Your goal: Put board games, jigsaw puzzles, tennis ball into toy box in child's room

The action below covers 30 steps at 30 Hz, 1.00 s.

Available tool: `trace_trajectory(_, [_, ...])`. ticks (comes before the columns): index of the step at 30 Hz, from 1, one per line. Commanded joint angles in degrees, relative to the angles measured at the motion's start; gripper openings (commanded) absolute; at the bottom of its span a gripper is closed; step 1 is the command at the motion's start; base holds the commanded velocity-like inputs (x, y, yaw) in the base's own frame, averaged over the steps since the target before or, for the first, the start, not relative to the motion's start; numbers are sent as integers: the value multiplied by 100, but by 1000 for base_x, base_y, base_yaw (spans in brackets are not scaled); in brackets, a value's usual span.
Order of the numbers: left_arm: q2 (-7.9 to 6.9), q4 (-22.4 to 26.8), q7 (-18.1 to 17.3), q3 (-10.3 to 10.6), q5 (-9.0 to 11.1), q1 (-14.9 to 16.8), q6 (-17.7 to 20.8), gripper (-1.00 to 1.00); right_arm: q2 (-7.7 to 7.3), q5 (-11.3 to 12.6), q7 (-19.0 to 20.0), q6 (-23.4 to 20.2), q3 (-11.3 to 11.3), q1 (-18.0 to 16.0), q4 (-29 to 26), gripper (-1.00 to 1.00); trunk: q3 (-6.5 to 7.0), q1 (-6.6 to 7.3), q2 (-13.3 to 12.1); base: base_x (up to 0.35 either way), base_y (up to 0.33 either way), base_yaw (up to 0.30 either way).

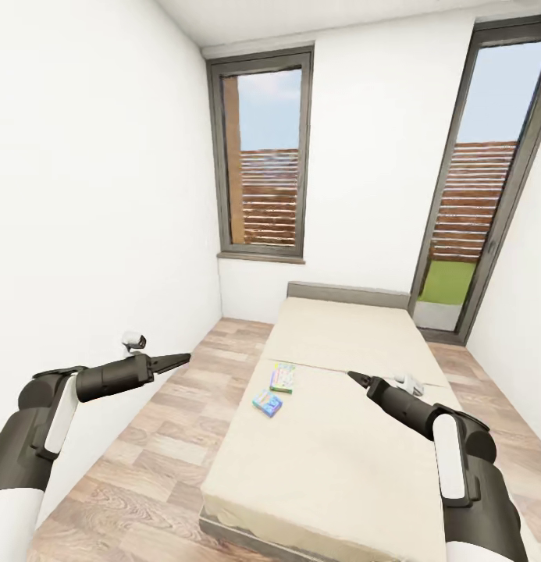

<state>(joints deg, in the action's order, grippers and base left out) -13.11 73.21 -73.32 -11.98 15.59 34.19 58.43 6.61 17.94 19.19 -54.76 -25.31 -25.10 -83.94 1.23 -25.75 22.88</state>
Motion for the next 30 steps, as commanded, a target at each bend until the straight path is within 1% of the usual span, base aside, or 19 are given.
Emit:
trace_trajectory(1, [-2,1,-7,-2,14,0,43,100,7,-45,58,-26,-18,-6,0,100,-2,-3,4,103,16,-278])
trace_trajectory(9, [1,1,-7,5,12,0,45,100,7,-45,53,-26,-18,-4,0,100,-2,-3,4,194,93,-278])
trace_trajectory(20, [15,1,8,28,5,0,49,100,17,-53,37,-3,-14,-5,-8,100,-2,-3,4,272,126,-277])
trace_trajectory(25, [18,1,10,29,-1,0,46,100,9,-54,47,-13,-17,-6,-9,100,-2,-3,4,261,51,-278])
trace_trajectory(30, [19,1,10,29,-3,0,42,100,11,-54,49,-16,-17,-6,-9,100,-2,-3,4,153,14,-278])
